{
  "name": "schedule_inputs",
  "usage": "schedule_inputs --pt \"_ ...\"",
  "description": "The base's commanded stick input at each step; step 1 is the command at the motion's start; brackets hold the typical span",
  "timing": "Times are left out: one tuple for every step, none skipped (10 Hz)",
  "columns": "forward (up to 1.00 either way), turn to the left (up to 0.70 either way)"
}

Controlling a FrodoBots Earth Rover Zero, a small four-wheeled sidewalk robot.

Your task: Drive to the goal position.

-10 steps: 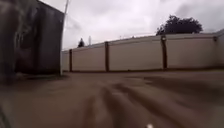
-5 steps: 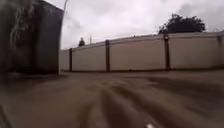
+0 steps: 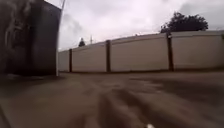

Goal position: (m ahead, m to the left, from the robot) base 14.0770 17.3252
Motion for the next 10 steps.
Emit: schedule_inputs --pt "0.70 0.00" --pt "0.70 0.00" --pt "0.70 0.00" --pt "0.70 0.00" --pt "0.70 0.00" --pt "0.70 0.35" --pt "0.70 0.35" --pt "0.70 0.17" --pt "0.70 0.00" --pt "0.70 0.00"
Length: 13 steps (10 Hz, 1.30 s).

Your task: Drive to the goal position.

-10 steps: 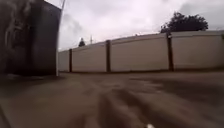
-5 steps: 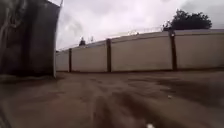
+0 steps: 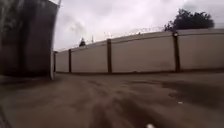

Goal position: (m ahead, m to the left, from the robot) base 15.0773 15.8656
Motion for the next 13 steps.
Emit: schedule_inputs --pt "0.70 0.00" --pt "0.70 0.00" --pt "0.70 0.00" --pt "0.70 0.00" --pt "0.70 0.00" --pt "0.70 0.00" --pt "0.70 0.32" --pt "0.70 0.23" --pt "0.70 0.01" --pt "0.70 0.00" --pt "0.70 0.00" --pt "0.70 0.00" --pt "0.70 0.00"
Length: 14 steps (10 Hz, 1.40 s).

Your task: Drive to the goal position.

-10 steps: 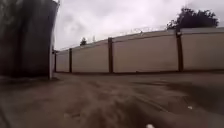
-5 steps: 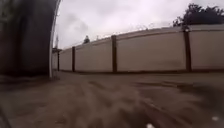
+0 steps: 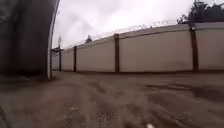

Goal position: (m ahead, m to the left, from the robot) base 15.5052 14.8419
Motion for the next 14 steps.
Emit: schedule_inputs --pt "0.70 0.00" --pt "0.70 0.00" --pt "0.70 0.00" --pt "0.70 0.00" --pt "0.70 0.00" --pt "0.70 0.10" --pt "0.70 0.34" --pt "0.70 0.13" --pt "0.70 0.00" --pt "0.70 0.00" --pt "0.70 0.00" --pt "0.70 0.00" --pt "0.70 0.00" --pt "0.70 0.00"
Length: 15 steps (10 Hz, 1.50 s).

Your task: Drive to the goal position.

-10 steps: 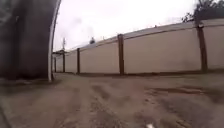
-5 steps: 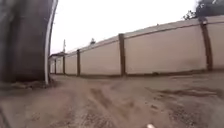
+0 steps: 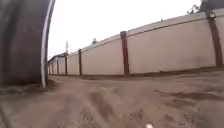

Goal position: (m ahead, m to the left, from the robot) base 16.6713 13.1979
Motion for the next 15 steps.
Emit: schedule_inputs --pt "0.70 0.00" --pt "0.70 0.00" --pt "0.70 0.00" --pt "0.70 0.02" --pt "0.70 0.20" --pt "0.70 0.35" --pt "0.70 0.35" --pt "0.70 0.35" --pt "0.70 0.35" --pt "0.70 0.00" --pt "0.70 0.00" --pt "0.70 0.00" --pt "0.70 0.00" --pt "0.70 0.00" --pt "0.70 0.00"
